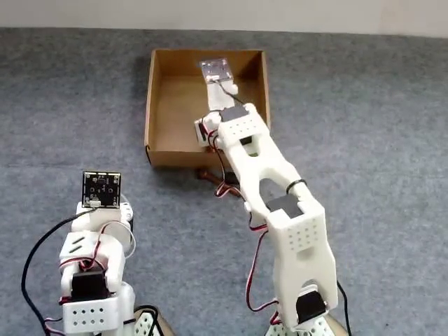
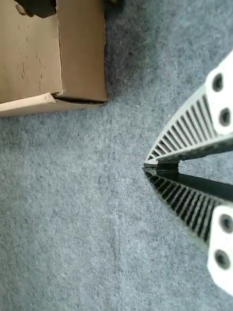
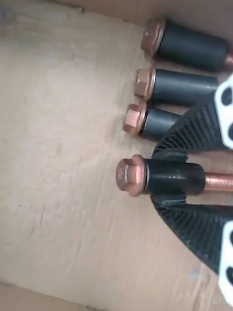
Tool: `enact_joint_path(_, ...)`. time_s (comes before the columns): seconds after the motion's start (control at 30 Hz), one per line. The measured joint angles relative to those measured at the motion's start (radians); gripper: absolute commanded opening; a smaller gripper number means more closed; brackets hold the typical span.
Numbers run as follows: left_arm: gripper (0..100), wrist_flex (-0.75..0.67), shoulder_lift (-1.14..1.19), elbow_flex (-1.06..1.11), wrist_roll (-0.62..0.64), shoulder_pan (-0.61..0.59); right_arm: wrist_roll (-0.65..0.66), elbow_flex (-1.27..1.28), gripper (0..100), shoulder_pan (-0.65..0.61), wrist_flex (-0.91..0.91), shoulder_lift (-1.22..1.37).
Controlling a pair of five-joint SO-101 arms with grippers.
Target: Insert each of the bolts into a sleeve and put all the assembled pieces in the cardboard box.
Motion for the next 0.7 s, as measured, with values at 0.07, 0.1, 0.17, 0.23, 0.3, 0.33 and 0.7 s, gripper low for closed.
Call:
enact_joint_path(0.07,1,0.000,0.000,0.000,0.000,0.000,0.000,-0.005,1.0,0.000,0.000,0.009)
enact_joint_path(0.1,1,0.000,0.000,0.000,0.000,0.000,-0.005,-0.009,1.2,0.000,0.000,0.015)
enact_joint_path(0.17,1,0.000,0.000,0.000,0.000,0.000,-0.040,-0.021,4.1,0.000,0.000,0.026)
enact_joint_path(0.23,1,0.000,0.000,0.000,0.000,0.000,-0.084,-0.031,8.4,0.000,0.003,0.034)
enact_joint_path(0.3,1,0.000,0.000,0.000,0.000,0.000,-0.120,-0.043,10.8,0.000,0.017,0.043)
enact_joint_path(0.33,1,0.000,0.000,0.000,0.000,0.000,-0.130,-0.051,10.8,-0.002,0.023,0.049)
enact_joint_path(0.7,1,0.000,0.000,0.000,-0.002,0.000,-0.149,-0.218,10.8,-0.002,0.164,0.063)
